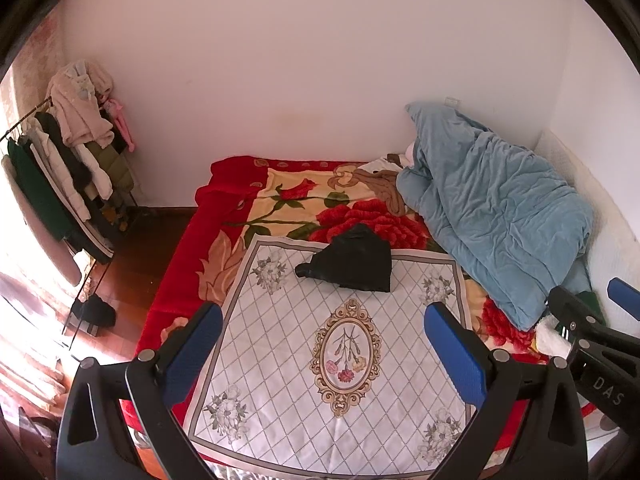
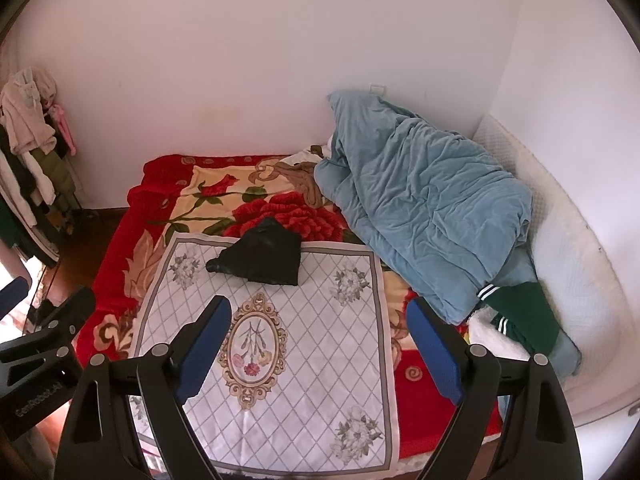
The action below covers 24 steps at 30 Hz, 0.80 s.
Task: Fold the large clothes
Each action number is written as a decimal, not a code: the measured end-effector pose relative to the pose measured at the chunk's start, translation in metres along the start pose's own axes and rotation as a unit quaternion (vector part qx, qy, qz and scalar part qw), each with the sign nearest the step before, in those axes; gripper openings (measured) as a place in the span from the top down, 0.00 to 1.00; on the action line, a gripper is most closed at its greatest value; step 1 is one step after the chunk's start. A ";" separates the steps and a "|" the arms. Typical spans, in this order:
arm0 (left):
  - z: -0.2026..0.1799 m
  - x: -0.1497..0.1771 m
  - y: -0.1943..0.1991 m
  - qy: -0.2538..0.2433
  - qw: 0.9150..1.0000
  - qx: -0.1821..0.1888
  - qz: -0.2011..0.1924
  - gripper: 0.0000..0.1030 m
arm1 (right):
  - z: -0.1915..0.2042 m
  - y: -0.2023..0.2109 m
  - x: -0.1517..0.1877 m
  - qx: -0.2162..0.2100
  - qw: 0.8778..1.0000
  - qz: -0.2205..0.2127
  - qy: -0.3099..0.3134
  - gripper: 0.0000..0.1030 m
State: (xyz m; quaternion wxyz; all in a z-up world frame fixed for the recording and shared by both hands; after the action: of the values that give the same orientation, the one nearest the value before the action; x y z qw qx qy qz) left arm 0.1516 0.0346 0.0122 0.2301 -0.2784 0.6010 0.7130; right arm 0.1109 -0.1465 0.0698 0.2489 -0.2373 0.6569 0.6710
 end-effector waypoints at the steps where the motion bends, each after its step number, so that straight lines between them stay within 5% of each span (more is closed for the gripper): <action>1: 0.000 0.000 0.000 0.000 1.000 0.001 0.000 0.00 | 0.000 0.000 0.000 0.001 1.000 0.000 -0.001 0.12; 24: 0.004 -0.005 0.001 -0.004 1.000 0.002 -0.004 0.00 | 0.007 0.008 -0.003 0.004 1.000 -0.007 -0.004 0.12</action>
State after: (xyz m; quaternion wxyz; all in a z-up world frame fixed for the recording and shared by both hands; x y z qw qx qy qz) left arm 0.1545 0.0382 0.0164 0.2356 -0.2778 0.6001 0.7122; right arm 0.1085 -0.1397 0.0778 0.2571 -0.2380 0.6570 0.6675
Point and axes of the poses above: each gripper's, at about its wrist camera, not at the fingertips, and y roughly against the way its jaws point, z to its left, x to its underside, the point moved 3 cm from there along -y, roughly the way its jaws point, and after that the axes turned 10 degrees about -x, right-handed, at the moved point
